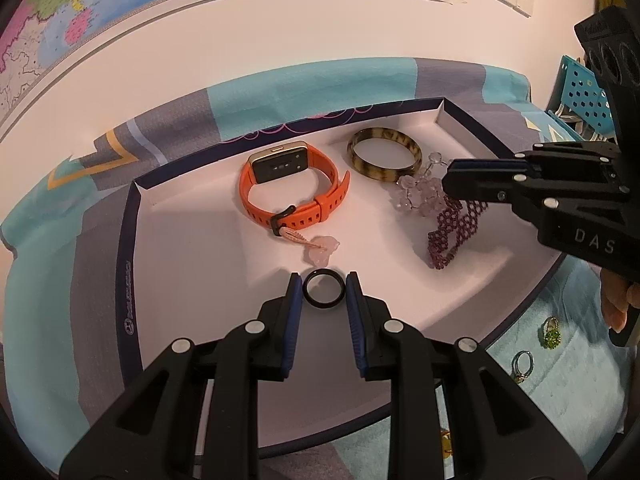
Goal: Organize jewelry
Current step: 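Open left gripper releasing black ring while right gripper releases maroon bracelet in box, then withdraw both grippers from the box toward the remaining rings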
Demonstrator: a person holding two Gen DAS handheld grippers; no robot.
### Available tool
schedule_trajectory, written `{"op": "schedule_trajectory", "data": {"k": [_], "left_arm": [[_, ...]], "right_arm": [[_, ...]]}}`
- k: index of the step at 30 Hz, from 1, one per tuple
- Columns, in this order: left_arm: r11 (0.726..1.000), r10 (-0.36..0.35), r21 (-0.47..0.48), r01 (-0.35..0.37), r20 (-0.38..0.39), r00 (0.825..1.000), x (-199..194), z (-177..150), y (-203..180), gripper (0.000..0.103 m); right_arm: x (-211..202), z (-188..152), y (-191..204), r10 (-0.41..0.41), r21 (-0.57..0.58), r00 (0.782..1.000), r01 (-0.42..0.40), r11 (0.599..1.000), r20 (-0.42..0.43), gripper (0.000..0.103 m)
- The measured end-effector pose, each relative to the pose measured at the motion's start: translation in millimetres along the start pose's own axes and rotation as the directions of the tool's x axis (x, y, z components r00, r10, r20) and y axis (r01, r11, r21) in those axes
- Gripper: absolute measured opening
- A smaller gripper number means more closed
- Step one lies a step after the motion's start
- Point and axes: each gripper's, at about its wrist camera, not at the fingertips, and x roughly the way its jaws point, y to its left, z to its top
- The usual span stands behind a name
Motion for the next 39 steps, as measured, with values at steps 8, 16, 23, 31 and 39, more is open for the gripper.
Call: {"op": "schedule_trajectory", "data": {"k": [8,16,23,31,39], "left_arm": [[1.000,-0.005,-0.001,0.005,0.004,1.000,-2,-1,-1,0.023],[1.000,-0.007,-0.017,0.008,0.069,0.998,-25,-1,6,0.034],[0.998,-0.052,-0.026,0.056,0.133,0.990,-63,-11,15,0.035],[0.995,-0.096,-0.012,0.099,0.177,0.980,-99,-44,19,0.035],[0.994,-0.108,0.031,0.105,0.126,0.986,-95,-79,0,0.035]], "right_arm": [[1,-3,-1,-0.008,0.001,1.000,0.008,1.000,-0.012,0.007],[-15,-5,-2,-0.015,0.018,1.000,0.015,1.000,0.014,0.021],[-40,-12,1,-0.007,0.008,0.999,0.007,1.000,0.050,0.028],[-74,-38,11,0.017,-0.013,0.997,-0.016,1.000,0.072,0.034],[-83,-75,16,0.008,0.005,0.999,-0.008,1.000,0.035,0.034]]}}
